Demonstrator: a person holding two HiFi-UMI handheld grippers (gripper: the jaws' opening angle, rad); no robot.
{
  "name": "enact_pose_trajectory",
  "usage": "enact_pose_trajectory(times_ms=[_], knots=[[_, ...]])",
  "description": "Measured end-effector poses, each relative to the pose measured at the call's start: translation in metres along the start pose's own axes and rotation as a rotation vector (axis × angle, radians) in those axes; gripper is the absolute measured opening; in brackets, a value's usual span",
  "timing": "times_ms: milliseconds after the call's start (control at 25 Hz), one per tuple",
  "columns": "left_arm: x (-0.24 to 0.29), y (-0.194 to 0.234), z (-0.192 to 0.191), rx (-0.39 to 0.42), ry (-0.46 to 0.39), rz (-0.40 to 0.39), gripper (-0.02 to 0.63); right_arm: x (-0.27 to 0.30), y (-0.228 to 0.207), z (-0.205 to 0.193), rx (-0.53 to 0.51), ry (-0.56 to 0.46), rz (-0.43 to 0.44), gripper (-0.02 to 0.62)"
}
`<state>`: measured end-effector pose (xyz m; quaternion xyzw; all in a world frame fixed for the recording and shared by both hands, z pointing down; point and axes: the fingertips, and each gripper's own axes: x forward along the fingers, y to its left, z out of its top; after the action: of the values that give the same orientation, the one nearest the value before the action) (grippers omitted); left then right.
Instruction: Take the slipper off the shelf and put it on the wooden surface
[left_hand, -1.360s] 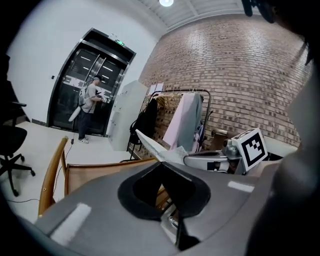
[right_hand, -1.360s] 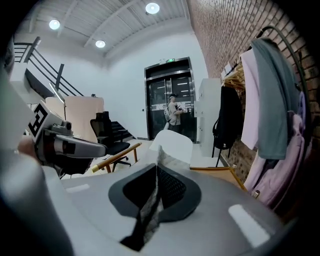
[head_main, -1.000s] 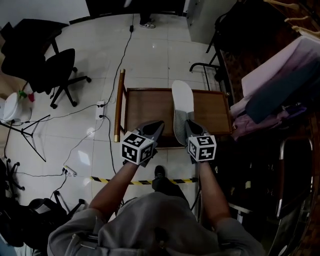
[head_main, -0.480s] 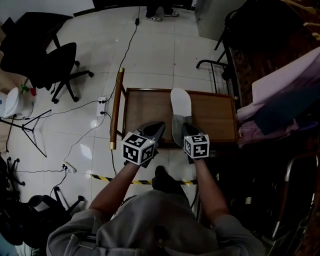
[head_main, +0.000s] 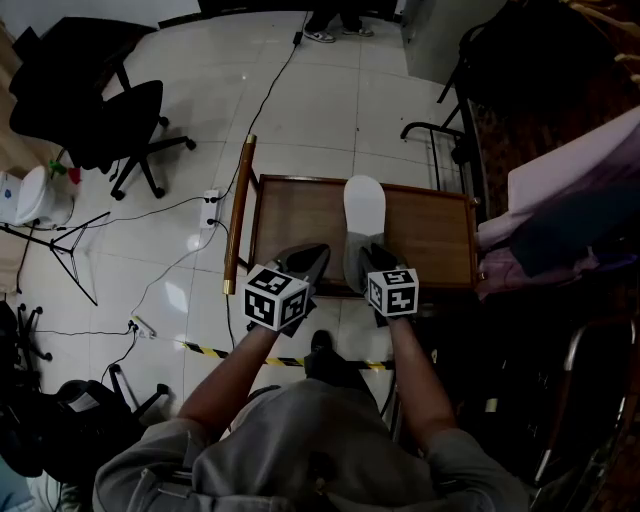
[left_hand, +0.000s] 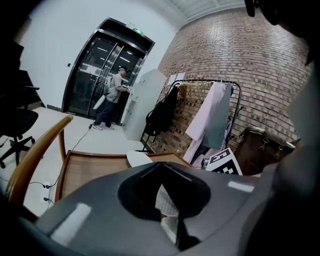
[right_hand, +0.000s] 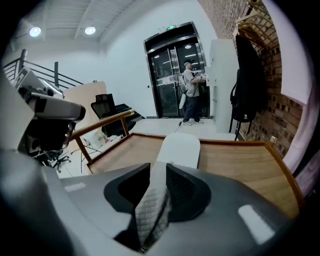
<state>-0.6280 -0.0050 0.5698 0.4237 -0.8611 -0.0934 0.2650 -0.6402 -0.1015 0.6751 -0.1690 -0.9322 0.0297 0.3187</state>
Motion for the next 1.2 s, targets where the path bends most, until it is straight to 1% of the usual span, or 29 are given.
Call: enact_pose_trajectory(times_ms=[120,280,400,480,680,800,920,1040,1200], knots=[[-0.009,-0.012,0.015,0.008,-0.019,-0.012,-0.006,-0.024,0.009,0.031,0.017,-0.074,0.007,0.084],[-0.029,-0.032,0.040,0.034,-0.064,-0.046,-0.006,-0.066,0.029,0.083,0.003,-0.214,0.011,0.081],[-0.054,-0.046,0.059,0.055,-0.100,-0.083,-0.006,-0.100,0.052,0.121,-0.047,-0.318,-0.005,0.024],[-0.071,-0.054,0.069,0.072,-0.116,-0.105,-0.006,-0.123,0.069,0.142,-0.081,-0.373,-0.009,0.000],[-0.106,-0.072,0.091,0.140,-0.151,-0.158,-0.006,-0.172,0.109,0.183,-0.160,-0.474,0.000,-0.002],[-0.126,-0.074,0.094,0.169,-0.163,-0.166,-0.006,-0.188,0.133,0.191,-0.176,-0.507,0.005,-0.002],[-0.142,-0.077,0.096,0.190,-0.172,-0.175,-0.006,-0.197,0.150,0.189,-0.169,-0.514,0.008,-0.002],[-0.155,-0.078,0.095,0.194,-0.180,-0.182,-0.006,-0.199,0.164,0.183,-0.167,-0.501,0.014,-0.002],[-0.162,-0.079,0.087,0.192,-0.168,-0.189,-0.006,-0.206,0.173,0.176,-0.155,-0.501,0.016,-0.002]])
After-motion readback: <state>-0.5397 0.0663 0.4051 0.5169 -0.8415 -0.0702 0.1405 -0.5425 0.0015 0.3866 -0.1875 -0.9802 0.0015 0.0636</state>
